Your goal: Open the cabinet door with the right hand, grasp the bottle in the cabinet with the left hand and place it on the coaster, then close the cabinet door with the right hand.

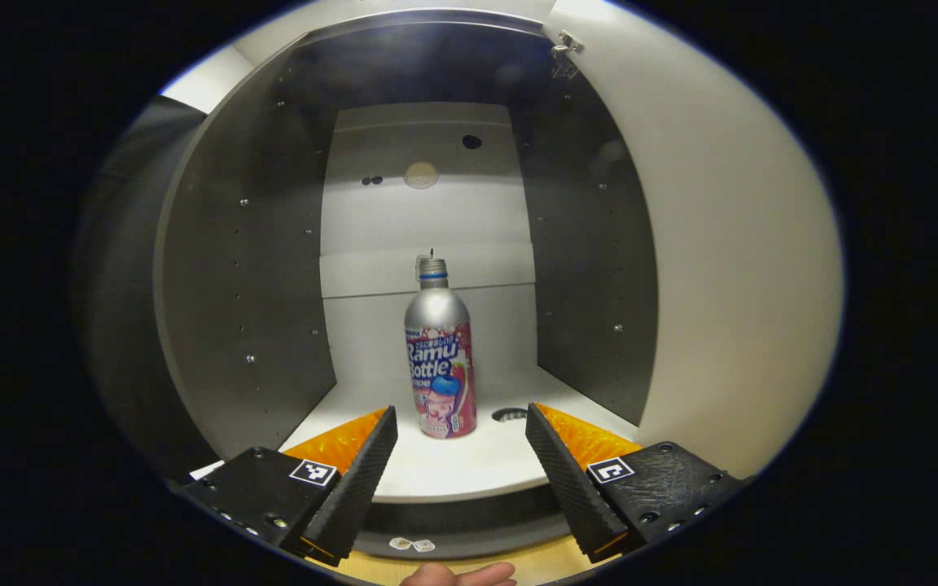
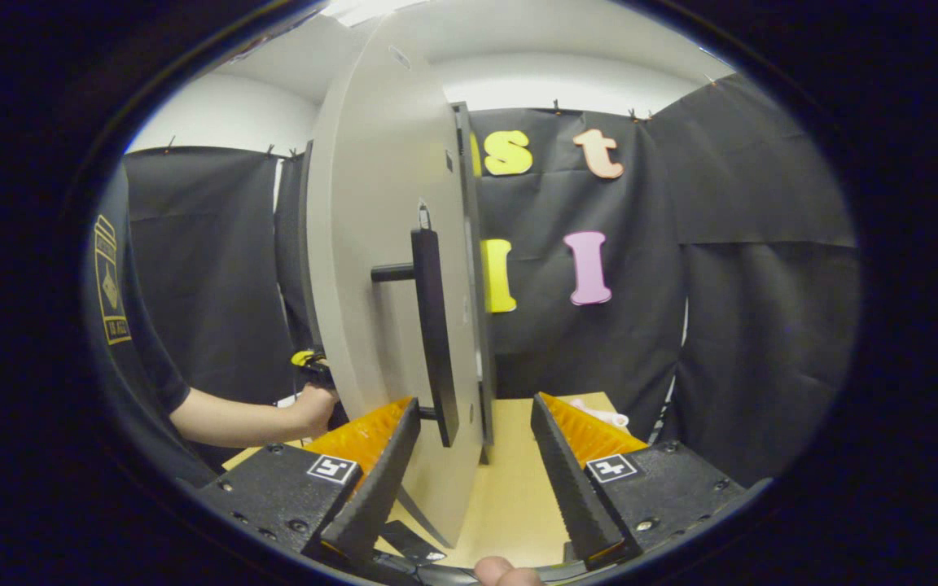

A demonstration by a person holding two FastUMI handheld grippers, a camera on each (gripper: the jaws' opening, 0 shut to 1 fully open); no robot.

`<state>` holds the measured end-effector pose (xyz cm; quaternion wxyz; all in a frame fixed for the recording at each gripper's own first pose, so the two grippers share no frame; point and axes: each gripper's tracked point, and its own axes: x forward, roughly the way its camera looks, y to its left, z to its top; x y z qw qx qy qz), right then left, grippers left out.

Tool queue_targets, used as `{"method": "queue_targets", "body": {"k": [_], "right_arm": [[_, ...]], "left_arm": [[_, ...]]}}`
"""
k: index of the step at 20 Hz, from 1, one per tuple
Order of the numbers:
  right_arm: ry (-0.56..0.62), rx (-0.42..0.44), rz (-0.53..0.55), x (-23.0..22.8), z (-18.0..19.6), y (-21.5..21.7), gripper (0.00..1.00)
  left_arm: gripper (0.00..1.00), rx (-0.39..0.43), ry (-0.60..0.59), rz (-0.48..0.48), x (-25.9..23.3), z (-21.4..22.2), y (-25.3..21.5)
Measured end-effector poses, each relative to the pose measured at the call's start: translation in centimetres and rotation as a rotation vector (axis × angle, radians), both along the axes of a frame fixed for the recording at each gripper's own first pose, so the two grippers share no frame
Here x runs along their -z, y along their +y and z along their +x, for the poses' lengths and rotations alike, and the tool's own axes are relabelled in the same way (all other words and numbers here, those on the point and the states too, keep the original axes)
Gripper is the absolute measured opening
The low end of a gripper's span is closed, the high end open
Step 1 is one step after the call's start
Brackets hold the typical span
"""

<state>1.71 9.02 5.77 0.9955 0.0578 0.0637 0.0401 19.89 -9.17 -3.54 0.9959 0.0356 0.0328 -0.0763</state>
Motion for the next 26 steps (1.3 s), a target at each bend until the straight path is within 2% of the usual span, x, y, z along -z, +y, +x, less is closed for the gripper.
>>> {"method": "queue_targets", "body": {"k": [3,6,9,11,12,13,14,15,17,18,19,20,21,22,23,25,26], "right_arm": [[0.0,0.079,0.033,-0.1,0.3,-2.6,0.88],[-0.008,0.07,0.078,-0.2,0.8,-2.3,0.89],[-0.009,0.077,0.055,-0.1,0.7,-2.7,0.99],[-0.009,0.097,0.074,0.0,0.9,-2.9,0.98],[-0.005,0.096,0.082,0.1,1.0,-2.8,0.92],[0.001,0.098,0.084,0.4,1.0,-2.7,0.98],[0.007,0.108,0.078,0.6,1.0,-2.8,0.99],[0.01,0.115,0.067,0.7,0.8,-2.9,0.94],[0.019,0.121,0.049,0.8,0.7,-2.8,0.99],[0.024,0.119,0.045,0.8,0.7,-2.7,0.94],[0.026,0.115,0.045,0.9,0.7,-2.7,0.99],[0.029,0.112,0.044,0.9,0.9,-2.6,0.99],[0.034,0.114,0.042,1.1,0.9,-2.7,0.99],[0.035,0.111,0.042,1.1,1.0,-2.8,0.94],[0.03,0.108,0.051,1.0,1.0,-2.8,0.99],[0.024,0.094,0.077,1.2,1.3,-2.7,0.99],[0.021,0.086,0.086,1.2,1.4,-2.7,0.94]], "left_arm": [[0.96,-0.004,-0.007,-0.027,-0.7,2.9,0.1],[0.96,-0.026,0.007,-0.017,-0.3,5.7,0.7],[0.96,-0.024,0.018,0.01,0.1,7.8,0.3],[0.96,-0.019,0.023,0.004,0.1,8.9,-0.1],[0.96,-0.021,0.023,0.003,0.2,9.5,-0.4],[0.96,-0.028,0.021,0.011,0.2,9.9,-0.5],[0.96,-0.034,0.019,0.022,0.2,10.2,-0.7],[0.96,-0.043,0.014,0.025,0.1,10.4,-0.8],[0.96,-0.068,-0.001,0.026,-0.3,10.5,-0.7],[0.88,-0.087,-0.007,0.035,-0.3,10.7,-0.3],[0.8,-0.099,-0.003,0.041,-0.3,10.3,-0.2],[0.78,-0.106,0.002,0.04,-0.2,10.2,-0.2],[0.78,-0.105,0.004,0.031,-0.3,10.0,-0.2],[0.76,-0.108,0.004,0.02,-0.5,9.5,0.0],[0.76,-0.105,0.007,0.004,-0.6,8.7,0.2],[0.76,-0.093,0.023,-0.027,-0.4,7.2,0.5],[0.76,-0.105,0.023,-0.029,-0.6,6.2,1.2]]}}
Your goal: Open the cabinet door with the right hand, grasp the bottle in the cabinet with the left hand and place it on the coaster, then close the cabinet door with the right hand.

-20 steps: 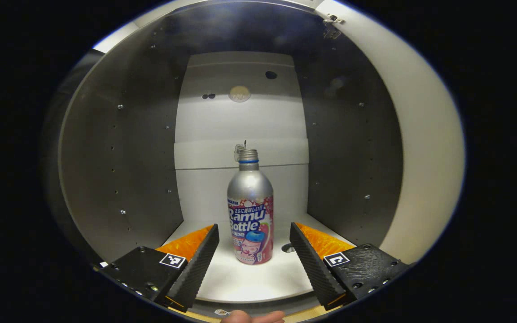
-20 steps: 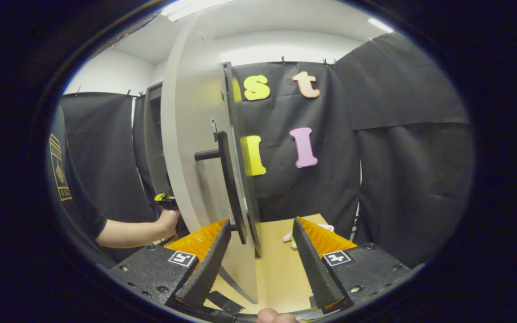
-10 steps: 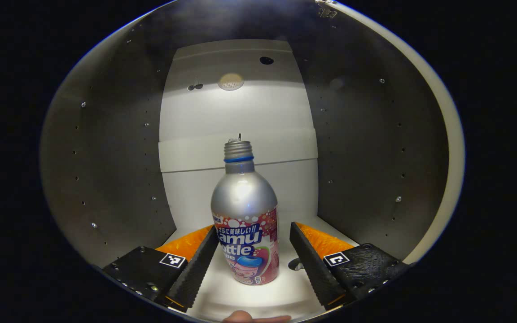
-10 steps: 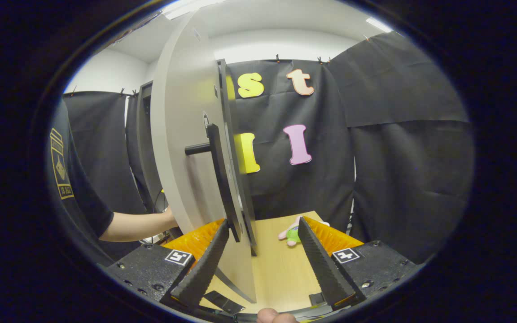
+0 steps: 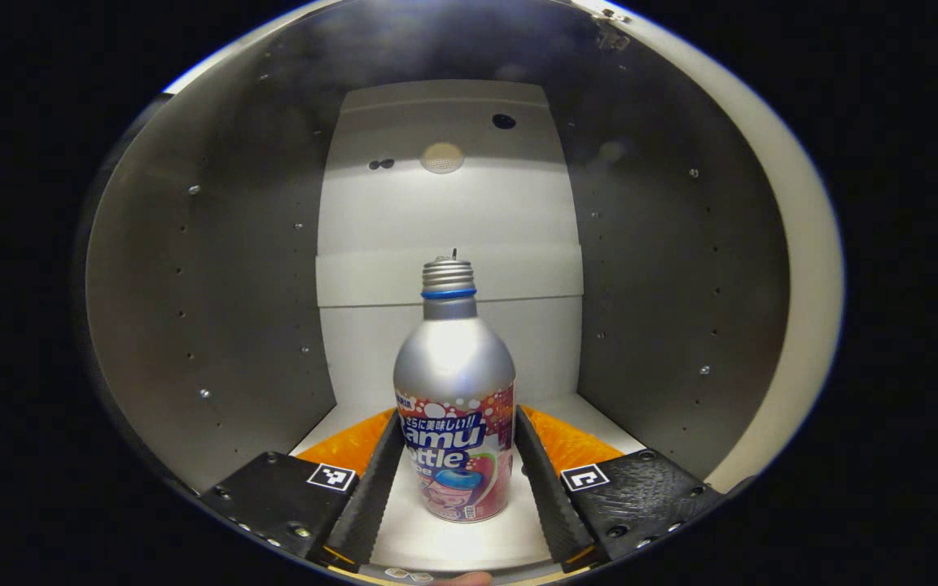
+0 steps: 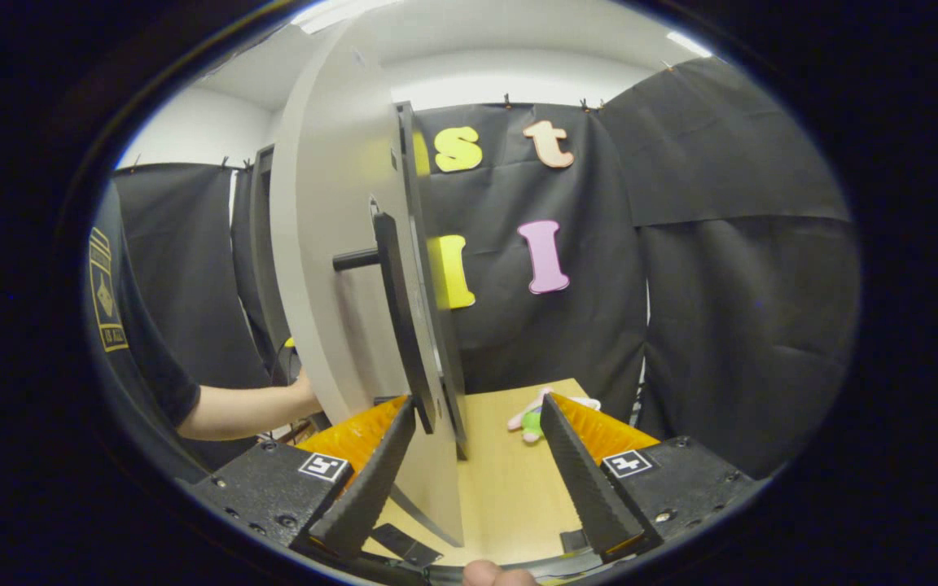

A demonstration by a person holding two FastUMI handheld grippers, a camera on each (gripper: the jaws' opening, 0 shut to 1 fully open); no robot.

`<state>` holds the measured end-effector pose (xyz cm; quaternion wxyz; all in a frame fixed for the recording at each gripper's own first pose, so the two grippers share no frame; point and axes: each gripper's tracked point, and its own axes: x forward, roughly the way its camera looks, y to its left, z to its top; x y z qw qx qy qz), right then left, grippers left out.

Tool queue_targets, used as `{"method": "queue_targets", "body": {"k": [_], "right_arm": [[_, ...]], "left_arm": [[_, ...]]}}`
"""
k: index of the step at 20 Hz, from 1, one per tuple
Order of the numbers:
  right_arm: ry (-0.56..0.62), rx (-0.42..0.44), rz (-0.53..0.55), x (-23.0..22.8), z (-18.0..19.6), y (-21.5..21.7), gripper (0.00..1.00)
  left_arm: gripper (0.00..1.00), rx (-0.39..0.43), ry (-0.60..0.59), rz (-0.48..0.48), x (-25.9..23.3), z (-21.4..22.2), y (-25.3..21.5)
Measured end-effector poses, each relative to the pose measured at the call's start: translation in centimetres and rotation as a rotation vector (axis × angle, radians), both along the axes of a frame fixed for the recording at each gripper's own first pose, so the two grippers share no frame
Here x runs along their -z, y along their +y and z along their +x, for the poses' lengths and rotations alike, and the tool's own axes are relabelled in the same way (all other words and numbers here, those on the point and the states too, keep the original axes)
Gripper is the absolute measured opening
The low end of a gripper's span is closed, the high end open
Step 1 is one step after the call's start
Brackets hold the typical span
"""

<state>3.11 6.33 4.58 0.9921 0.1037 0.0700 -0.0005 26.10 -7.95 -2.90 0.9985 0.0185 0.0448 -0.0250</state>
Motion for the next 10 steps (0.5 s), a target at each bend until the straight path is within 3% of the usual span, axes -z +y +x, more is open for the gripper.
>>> {"method": "queue_targets", "body": {"k": [3,4,5,6,10], "right_arm": [[-0.01,-0.027,0.04,0.2,0.1,0.1,0.99],[-0.013,-0.034,0.048,0.2,0.2,0.1,0.94],[-0.016,-0.04,0.053,0.3,0.1,0.1,0.99],[-0.018,-0.045,0.059,0.2,0.2,0.1,0.94],[-0.013,-0.07,0.056,0.2,0.4,0.3,0.94]], "left_arm": [[0.76,-0.008,-0.006,-0.021,-0.8,-3.1,2.4],[0.76,-0.014,-0.008,-0.023,-1.0,-4.0,3.3],[0.76,-0.023,-0.012,-0.024,-1.3,-4.9,4.2],[0.76,-0.03,-0.02,-0.024,-1.7,-5.8,5.1],[0.76,-0.05,-0.068,-0.023,-3.0,-9.9,8.4]]}}
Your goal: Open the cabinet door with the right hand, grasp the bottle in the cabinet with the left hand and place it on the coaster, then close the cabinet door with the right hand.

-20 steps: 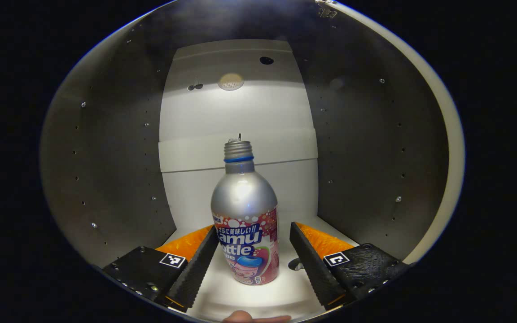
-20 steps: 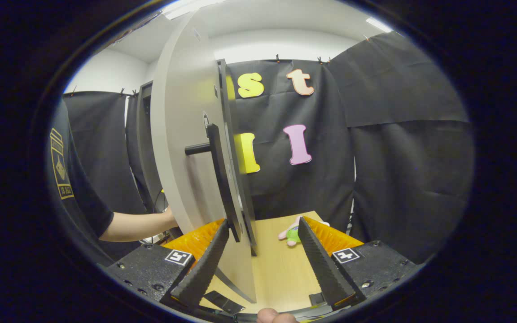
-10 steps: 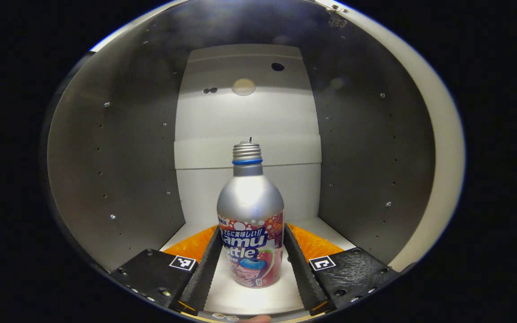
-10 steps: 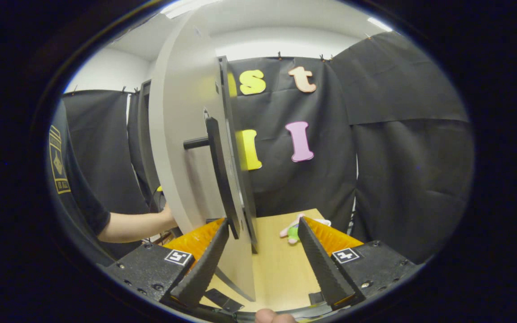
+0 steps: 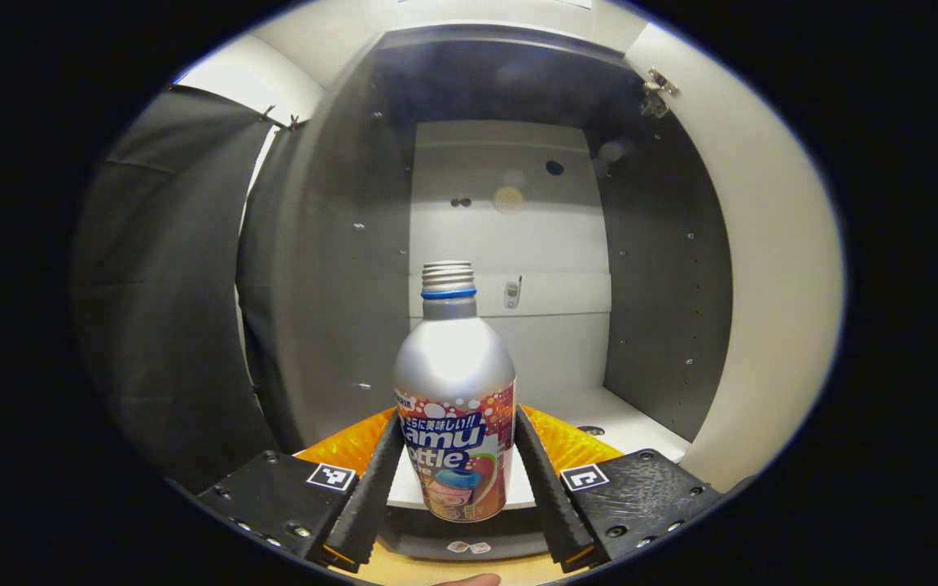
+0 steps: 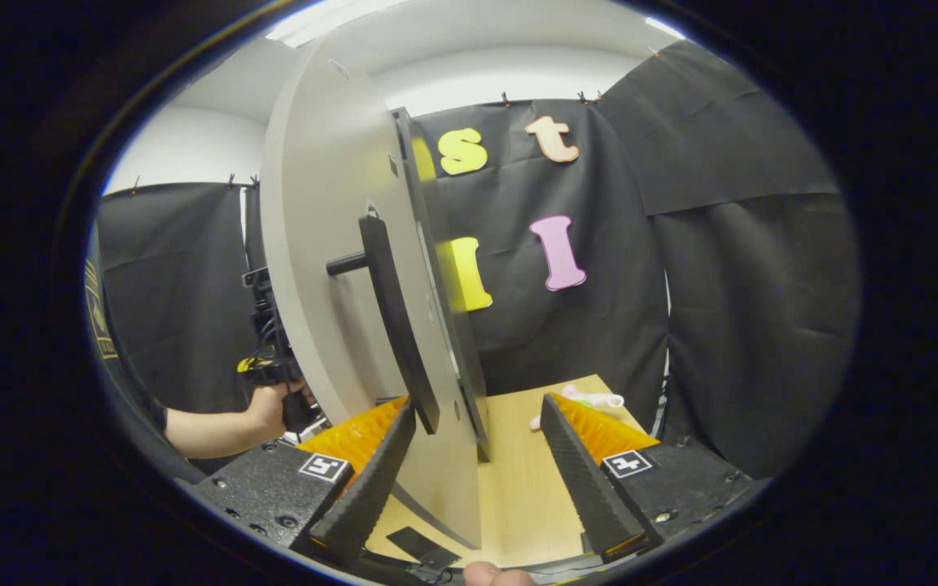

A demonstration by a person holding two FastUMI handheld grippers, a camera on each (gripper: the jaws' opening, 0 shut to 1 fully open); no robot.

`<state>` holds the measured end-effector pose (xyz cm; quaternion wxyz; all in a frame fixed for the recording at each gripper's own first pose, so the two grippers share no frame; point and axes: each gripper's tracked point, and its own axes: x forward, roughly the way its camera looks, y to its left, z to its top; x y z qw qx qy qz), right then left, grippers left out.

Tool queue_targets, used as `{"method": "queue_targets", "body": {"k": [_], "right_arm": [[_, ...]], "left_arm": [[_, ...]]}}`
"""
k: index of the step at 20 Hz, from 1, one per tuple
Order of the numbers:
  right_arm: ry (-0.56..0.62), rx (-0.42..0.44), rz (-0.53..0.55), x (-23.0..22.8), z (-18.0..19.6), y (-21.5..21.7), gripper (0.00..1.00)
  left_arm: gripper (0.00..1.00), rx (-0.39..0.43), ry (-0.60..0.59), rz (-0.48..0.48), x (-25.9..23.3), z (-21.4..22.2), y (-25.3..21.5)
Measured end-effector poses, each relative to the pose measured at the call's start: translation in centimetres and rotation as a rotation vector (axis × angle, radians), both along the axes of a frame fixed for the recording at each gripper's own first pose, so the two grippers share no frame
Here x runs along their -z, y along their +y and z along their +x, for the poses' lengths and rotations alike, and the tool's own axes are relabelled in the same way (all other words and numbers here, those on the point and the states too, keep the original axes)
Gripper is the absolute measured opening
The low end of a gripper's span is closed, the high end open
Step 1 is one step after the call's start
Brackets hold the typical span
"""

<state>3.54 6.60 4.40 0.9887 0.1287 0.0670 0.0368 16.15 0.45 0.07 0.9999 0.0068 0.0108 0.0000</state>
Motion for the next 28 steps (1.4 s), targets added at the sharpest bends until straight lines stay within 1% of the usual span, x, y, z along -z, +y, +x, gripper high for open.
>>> {"method": "queue_targets", "body": {"k": [1,2,3,4,5,6,7,8,10,13,17,18,19,20,22,25,26,27,28], "right_arm": [[0.003,-0.014,-0.003,0.1,0.0,0.2,0.99],[0.011,-0.028,-0.013,0.1,0.1,0.4,0.94],[0.007,-0.033,-0.021,-0.1,0.1,0.3,0.94],[0.013,-0.038,-0.03,-0.1,0.0,0.3,0.99],[0.013,-0.039,-0.027,0.0,-0.1,0.3,0.99],[0.017,-0.04,-0.022,0.0,0.0,0.3,0.94],[0.017,-0.037,-0.023,0.0,-0.1,0.3,0.94],[0.022,-0.038,-0.029,-0.1,0.0,0.3,0.98],[0.042,-0.036,-0.05,-0.1,-0.1,0.3,0.99],[0.069,-0.035,-0.107,0.0,-0.7,0.6,0.99],[0.122,-0.015,-0.209,0.8,-2.2,1.0,0.99],[0.127,-0.005,-0.23,0.7,-2.5,1.1,0.94],[0.132,0.003,-0.247,0.9,-2.8,1.2,0.99],[0.143,0.007,-0.259,1.0,-2.9,1.3,0.99],[0.178,0.01,-0.29,1.7,-3.5,1.5,0.99],[0.221,0.019,-0.369,2.0,-3.7,1.6,0.99],[0.229,0.027,-0.389,2.0,-3.7,1.6,0.94],[0.234,0.035,-0.394,2.1,-4.0,1.5,0.99],[0.238,0.043,-0.386,2.1,-4.0,1.5,0.99]], "left_arm": [[0.76,0.001,-0.016,0.007,-0.3,-1.2,0.7],[0.76,-0.005,-0.031,0.017,-0.3,-2.4,1.3],[0.76,-0.018,-0.034,0.022,-0.1,-3.6,2.1],[0.76,-0.035,-0.034,0.027,0.1,-4.8,3.0],[0.76,-0.048,-0.039,0.024,0.3,-5.9,3.6],[0.76,-0.059,-0.046,0.018,0.3,-7.3,4.2],[0.76,-0.068,-0.057,0.013,0.5,-8.5,4.7],[0.76,-0.075,-0.054,0.019,1.2,-9.3,5.2],[0.76,-0.104,-0.043,0.059,2.7,-11.2,6.4],[0.76,-0.111,-0.006,0.05,6.2,-12.7,7.2],[0.77,-0.15,0.063,0.068,12.4,-15.0,9.2],[0.77,-0.152,0.076,0.073,13.9,-15.4,9.5],[0.77,-0.156,0.089,0.085,15.3,-15.9,9.9],[0.77,-0.158,0.103,0.1,16.7,-16.5,10.3],[0.76,-0.154,0.128,0.117,19.5,-17.4,10.6],[0.76,-0.145,0.157,0.132,23.4,-18.8,11.3],[0.76,-0.14,0.167,0.135,24.6,-19.1,11.5],[0.76,-0.135,0.177,0.136,26.0,-19.6,11.7],[0.76,-0.125,0.184,0.135,27.3,-19.9,12.0]]}}
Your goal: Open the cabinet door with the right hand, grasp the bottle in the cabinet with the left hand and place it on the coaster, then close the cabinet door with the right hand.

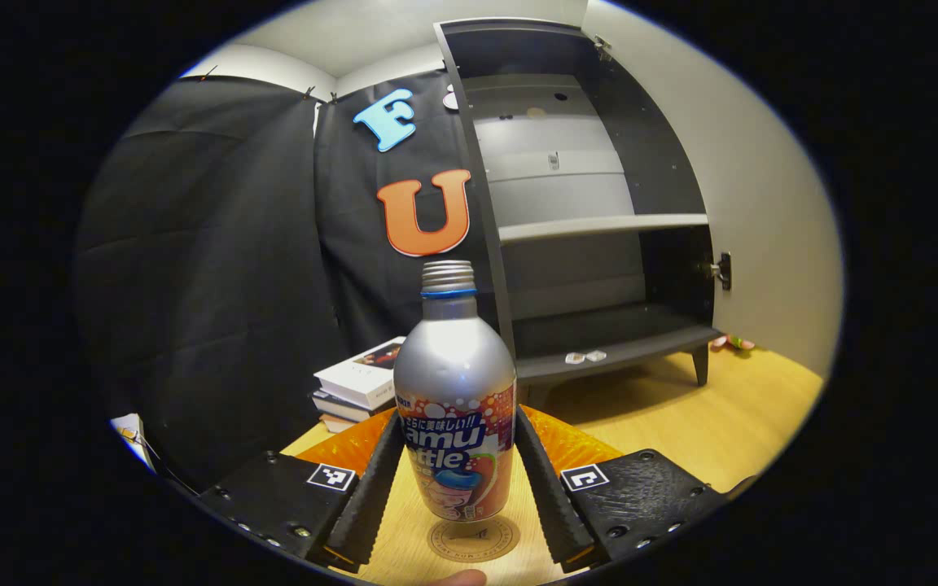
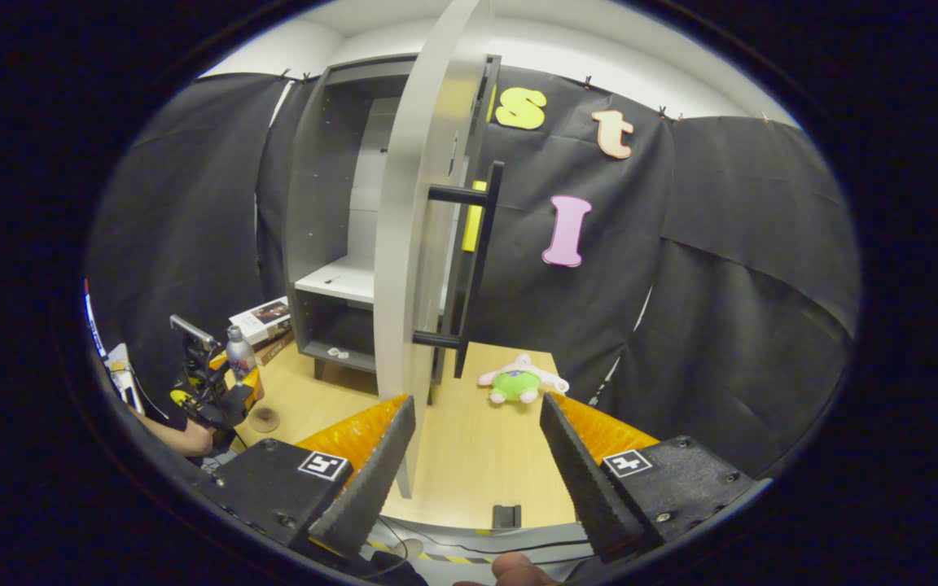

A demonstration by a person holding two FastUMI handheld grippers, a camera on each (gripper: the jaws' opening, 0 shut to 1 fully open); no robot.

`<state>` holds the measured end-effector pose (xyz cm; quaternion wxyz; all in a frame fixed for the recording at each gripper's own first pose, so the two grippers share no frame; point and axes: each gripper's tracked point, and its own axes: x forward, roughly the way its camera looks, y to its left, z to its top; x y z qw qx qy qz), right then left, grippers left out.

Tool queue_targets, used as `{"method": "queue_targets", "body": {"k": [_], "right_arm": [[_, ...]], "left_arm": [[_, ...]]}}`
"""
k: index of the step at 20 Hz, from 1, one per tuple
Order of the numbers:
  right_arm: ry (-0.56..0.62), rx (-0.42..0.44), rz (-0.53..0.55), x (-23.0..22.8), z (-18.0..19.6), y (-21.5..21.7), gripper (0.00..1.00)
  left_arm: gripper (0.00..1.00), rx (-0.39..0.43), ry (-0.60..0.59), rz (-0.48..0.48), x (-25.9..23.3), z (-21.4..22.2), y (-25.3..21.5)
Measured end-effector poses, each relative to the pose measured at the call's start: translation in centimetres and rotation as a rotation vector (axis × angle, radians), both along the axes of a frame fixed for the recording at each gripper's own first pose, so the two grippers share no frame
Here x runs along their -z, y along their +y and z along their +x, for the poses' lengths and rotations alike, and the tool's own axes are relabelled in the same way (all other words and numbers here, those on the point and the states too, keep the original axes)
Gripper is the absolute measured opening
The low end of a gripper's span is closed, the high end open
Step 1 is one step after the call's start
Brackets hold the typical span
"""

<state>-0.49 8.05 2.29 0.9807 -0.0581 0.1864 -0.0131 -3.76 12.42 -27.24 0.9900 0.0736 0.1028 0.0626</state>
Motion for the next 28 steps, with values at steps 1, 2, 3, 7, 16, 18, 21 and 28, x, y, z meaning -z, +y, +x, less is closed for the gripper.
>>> {"method": "queue_targets", "body": {"k": [1,2,3,7,16,18,21,28], "right_arm": [[0.009,0.01,0.013,0.2,-0.1,0.0,0.99],[0.019,0.02,0.018,0.3,-0.2,0.1,0.95],[0.025,0.029,0.015,0.2,-0.3,0.1,0.99],[0.032,0.056,-0.049,-0.1,-0.3,-0.2,0.95],[0.059,0.084,0.001,0.5,0.5,-0.1,0.99],[0.058,0.083,-0.002,0.5,0.6,-0.2,0.99],[0.062,0.078,0.005,0.9,0.9,-0.3,0.99],[0.063,0.056,-0.004,1.4,1.5,-0.5,0.99]], "left_arm": [[0.77,0.01,0.014,-0.008,1.6,-0.2,0.1],[0.76,0.011,0.03,-0.025,3.0,-0.4,0.3],[0.77,0.011,0.043,-0.047,4.2,-0.7,0.6],[0.77,-0.014,0.063,-0.076,7.0,-1.1,1.4],[0.9,0.021,0.116,-0.102,9.0,-2.5,0.1],[0.98,0.017,0.103,-0.107,8.5,-2.5,0.3],[0.97,0.023,0.097,-0.102,8.3,-2.7,0.2],[0.97,-0.003,0.116,-0.065,7.9,-3.4,1.1]]}}
